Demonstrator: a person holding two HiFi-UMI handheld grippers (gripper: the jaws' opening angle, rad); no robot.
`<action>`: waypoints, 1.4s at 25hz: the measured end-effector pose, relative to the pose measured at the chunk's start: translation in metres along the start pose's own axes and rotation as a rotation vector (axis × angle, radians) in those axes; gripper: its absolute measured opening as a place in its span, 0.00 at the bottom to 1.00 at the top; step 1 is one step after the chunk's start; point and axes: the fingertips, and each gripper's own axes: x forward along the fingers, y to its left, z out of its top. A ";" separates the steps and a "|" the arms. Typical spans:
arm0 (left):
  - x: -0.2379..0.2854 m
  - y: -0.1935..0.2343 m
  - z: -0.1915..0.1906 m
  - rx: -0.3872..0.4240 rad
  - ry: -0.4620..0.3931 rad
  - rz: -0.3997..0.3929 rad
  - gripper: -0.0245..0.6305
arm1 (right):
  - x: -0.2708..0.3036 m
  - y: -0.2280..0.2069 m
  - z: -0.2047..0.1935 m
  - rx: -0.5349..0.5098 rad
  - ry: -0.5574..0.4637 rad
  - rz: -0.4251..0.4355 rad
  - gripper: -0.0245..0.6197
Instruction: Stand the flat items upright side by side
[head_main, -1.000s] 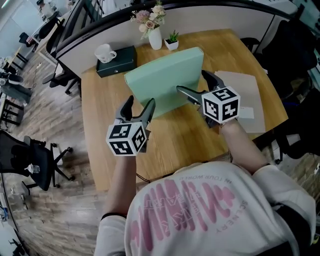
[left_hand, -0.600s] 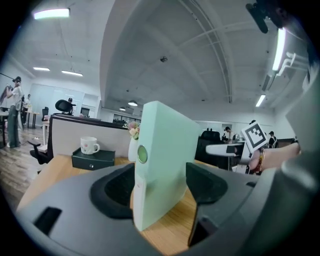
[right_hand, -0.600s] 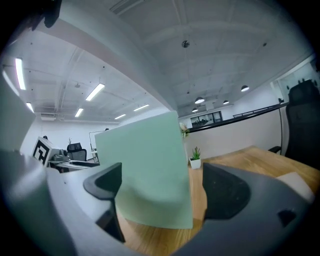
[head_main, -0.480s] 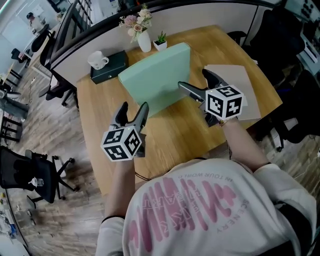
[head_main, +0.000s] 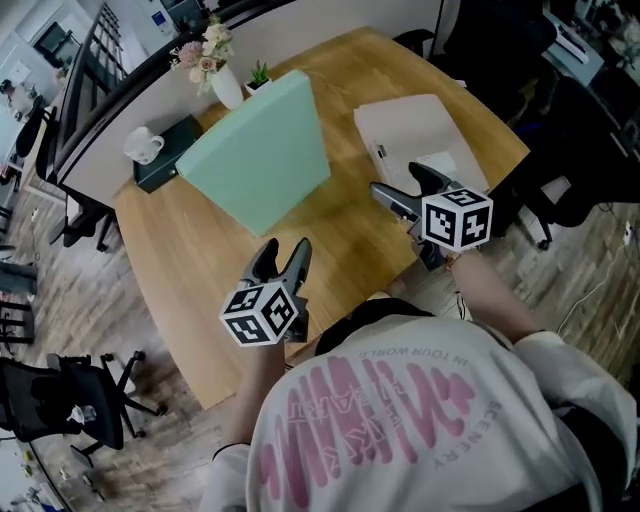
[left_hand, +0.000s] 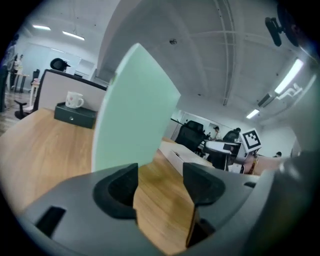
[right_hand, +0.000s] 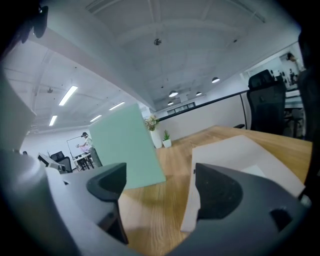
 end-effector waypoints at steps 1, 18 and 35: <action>0.009 -0.009 -0.003 0.017 0.019 -0.028 0.47 | -0.008 -0.010 -0.003 0.013 0.000 -0.023 0.72; 0.156 -0.125 0.016 0.010 0.047 -0.131 0.48 | -0.071 -0.212 0.017 0.227 -0.031 -0.223 0.72; 0.279 -0.120 0.014 -0.192 0.089 0.140 0.63 | 0.016 -0.320 0.031 0.244 0.221 -0.010 0.72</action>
